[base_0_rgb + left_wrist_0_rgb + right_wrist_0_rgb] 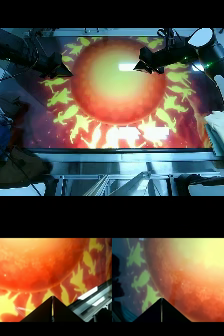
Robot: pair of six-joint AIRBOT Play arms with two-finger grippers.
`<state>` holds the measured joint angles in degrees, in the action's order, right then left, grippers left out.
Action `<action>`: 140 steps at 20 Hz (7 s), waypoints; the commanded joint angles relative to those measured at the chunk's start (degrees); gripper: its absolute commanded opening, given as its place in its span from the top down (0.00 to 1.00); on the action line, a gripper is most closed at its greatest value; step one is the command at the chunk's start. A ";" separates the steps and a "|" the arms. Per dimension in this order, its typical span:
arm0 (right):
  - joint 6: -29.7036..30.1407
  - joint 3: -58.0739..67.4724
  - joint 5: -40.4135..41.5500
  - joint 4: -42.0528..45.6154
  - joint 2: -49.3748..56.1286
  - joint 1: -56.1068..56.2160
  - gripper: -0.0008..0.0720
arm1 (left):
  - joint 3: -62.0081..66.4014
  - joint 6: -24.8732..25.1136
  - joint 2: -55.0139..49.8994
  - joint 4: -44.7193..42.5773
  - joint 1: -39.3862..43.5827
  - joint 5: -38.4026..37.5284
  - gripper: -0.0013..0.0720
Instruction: Fold the shirts.
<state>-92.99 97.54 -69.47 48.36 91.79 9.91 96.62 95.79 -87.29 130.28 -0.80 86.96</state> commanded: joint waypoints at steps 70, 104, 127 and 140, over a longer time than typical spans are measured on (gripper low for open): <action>18.23 -21.05 6.71 -9.05 12.15 2.80 0.29 | -51.43 0.68 10.67 -1.14 12.41 -16.52 0.27; 42.18 -21.16 22.49 -28.92 -3.08 -14.73 0.93 | -17.99 10.95 2.08 8.90 -7.93 -10.93 0.96; 28.72 -25.27 1.09 -16.22 0.48 -28.39 0.30 | -47.78 8.09 -3.21 7.26 -1.46 -13.00 0.03; 30.64 -25.29 0.46 -16.26 0.48 -28.39 0.29 | -43.65 5.53 -0.28 -1.25 -9.86 -16.83 0.03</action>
<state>-62.76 72.27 -68.95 32.12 92.23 -18.44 53.91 101.56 -87.57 130.21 -9.93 72.84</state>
